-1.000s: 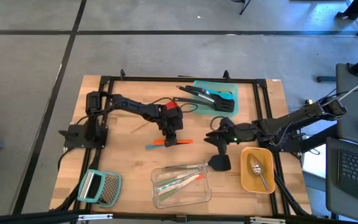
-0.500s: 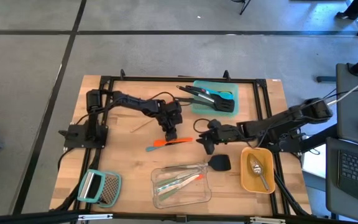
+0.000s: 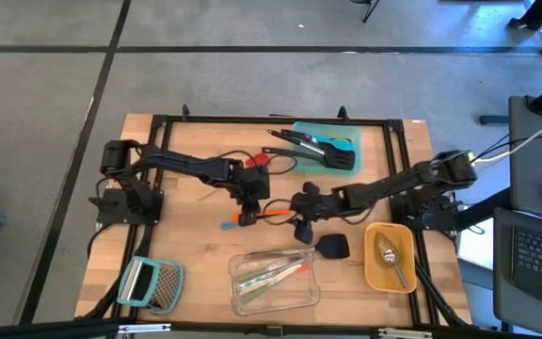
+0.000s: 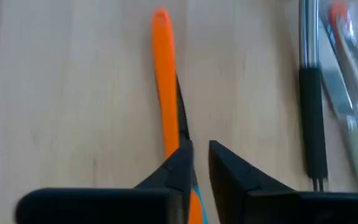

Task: Pick & Place Kitchen Items
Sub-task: Put the orange spatula into the green bin

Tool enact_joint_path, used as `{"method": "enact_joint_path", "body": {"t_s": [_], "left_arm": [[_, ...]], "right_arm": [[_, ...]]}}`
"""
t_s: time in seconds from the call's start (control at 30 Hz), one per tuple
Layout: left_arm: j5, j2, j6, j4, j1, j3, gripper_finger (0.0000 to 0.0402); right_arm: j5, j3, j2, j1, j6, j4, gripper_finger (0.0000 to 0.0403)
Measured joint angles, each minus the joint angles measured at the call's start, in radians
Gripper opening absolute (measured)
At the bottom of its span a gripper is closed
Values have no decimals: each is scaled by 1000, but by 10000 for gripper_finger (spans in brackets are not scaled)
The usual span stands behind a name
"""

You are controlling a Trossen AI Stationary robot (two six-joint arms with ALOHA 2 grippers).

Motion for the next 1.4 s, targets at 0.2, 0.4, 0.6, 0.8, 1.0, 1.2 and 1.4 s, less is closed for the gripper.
{"method": "enact_joint_path", "body": {"t_s": [0.2, 0.4, 0.6, 0.8, 1.0, 1.2, 1.4], "left_arm": [[-27, 0, -30, -60, -40, -15, 119], [-29, -53, -121, -9, -66, -109, 158], [-34, -158, -245, 85, -82, -259, 154], [-116, -307, -341, 111, -82, -359, 144], [-220, -429, -380, 114, -81, -366, 141], [-325, -498, -411, 116, -80, -366, 141], [-328, -498, -434, 101, -82, -366, 141]], "right_arm": [[1, 100, 161, -30, -137, -43, 254], [0, 145, 244, -70, -144, -59, 282], [-60, 149, 294, -106, -165, -58, 284], [-72, 151, 306, -108, -173, -69, 276], [-70, 152, 307, -109, -169, -91, 200], [-73, 152, 307, -109, -163, -102, 91], [-139, 152, 305, -112, -12, -102, 44]]}}
